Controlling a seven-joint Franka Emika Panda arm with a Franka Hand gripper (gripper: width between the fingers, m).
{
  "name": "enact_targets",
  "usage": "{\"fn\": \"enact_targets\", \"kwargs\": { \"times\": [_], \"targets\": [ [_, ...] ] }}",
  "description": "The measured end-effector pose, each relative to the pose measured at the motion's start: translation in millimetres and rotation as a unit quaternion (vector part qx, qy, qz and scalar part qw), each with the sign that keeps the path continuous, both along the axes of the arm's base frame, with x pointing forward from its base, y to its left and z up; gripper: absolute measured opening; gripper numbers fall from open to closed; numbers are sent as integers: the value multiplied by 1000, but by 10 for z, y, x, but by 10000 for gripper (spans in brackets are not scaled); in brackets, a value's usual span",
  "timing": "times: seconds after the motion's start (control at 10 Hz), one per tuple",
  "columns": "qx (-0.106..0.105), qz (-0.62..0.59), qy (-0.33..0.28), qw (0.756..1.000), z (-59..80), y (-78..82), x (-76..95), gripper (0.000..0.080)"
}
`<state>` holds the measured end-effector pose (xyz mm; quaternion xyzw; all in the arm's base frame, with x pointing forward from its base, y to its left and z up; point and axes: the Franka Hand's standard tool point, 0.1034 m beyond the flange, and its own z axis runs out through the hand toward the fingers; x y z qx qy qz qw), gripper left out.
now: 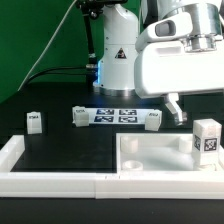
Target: Assemble one leg
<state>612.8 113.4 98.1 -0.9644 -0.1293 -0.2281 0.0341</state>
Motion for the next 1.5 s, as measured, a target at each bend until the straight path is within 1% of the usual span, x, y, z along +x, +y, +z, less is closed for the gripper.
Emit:
{"fn": "enact_targets", "kwargs": {
  "times": [0.1,0.2,0.3,0.4,0.5,0.6,0.9,1.0,1.1,1.2,1.3,1.5],
  "targets": [
    [-4,2,56,998,-59,24,-68,649],
    [-8,-14,125,992,-63,26,-57,649],
    [-11,-26,160,987,-79,0,-35,649],
    [-22,-27,230,972,-98,-28,-73,649],
    [-27,-26,270,962,-82,-35,-12,649],
    [-25,-27,265,964,-92,-31,80,649],
    [-25,-26,265,964,-92,-17,79,649],
    [-25,-26,265,964,-93,-19,78,541],
    [-25,-26,265,964,-94,-19,78,369],
    [-25,-26,265,964,-93,-19,78,369],
    [-23,-30,265,963,-93,-17,78,290],
    [-20,-47,267,962,-93,-16,78,290]
  ]
}}
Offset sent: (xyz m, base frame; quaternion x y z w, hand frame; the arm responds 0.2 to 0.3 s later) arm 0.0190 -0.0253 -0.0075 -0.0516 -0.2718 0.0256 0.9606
